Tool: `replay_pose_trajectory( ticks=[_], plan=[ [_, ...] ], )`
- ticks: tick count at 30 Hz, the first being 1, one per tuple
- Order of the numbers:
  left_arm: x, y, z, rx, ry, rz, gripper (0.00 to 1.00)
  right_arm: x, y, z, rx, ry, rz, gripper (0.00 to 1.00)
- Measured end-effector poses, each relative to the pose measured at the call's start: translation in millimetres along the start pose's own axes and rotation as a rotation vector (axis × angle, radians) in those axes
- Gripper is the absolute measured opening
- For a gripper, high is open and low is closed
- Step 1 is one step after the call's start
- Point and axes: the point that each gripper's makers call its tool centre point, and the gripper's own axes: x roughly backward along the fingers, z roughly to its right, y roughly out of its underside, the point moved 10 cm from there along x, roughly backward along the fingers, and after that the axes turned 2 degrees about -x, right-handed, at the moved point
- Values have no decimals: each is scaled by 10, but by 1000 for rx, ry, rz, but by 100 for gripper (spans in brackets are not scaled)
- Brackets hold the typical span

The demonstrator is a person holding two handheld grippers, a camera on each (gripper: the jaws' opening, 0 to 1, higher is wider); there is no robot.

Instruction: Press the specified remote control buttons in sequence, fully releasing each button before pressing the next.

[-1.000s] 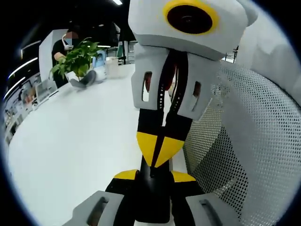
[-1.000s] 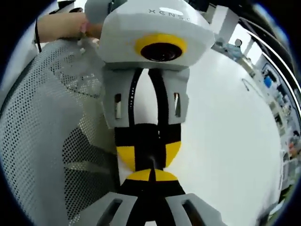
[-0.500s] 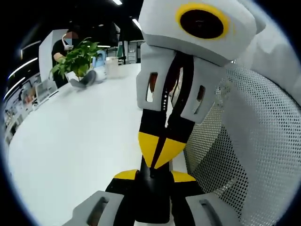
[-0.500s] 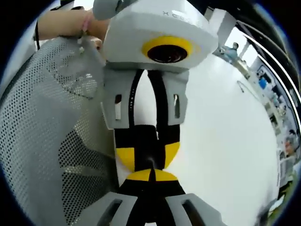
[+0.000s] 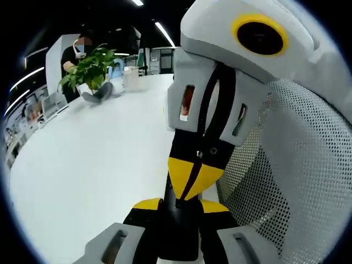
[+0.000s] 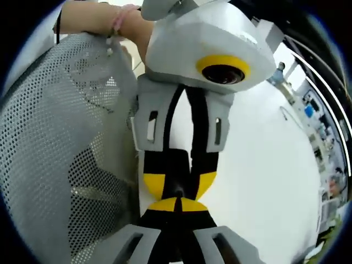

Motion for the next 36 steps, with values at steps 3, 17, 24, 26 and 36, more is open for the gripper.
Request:
replay_pose_trajectory(
  ticks=[3,17,24,26,36],
  plan=[
    [0,3,-1,6,1,3,25,-9,-12,70,-28,-56,-13,0],
    [-2,8,-4,33,0,13,25,-30,-42,66,-12,-52,-42,0],
    [-4,11,13,1,-9,8,25,7,74,65,-144,-54,68,0],
    [-3,16,18,7,-16,14,25,-1,63,47,-118,-44,70,0],
    [-1,29,47,30,-45,34,25,-31,18,51,-109,-43,100,0]
  ],
)
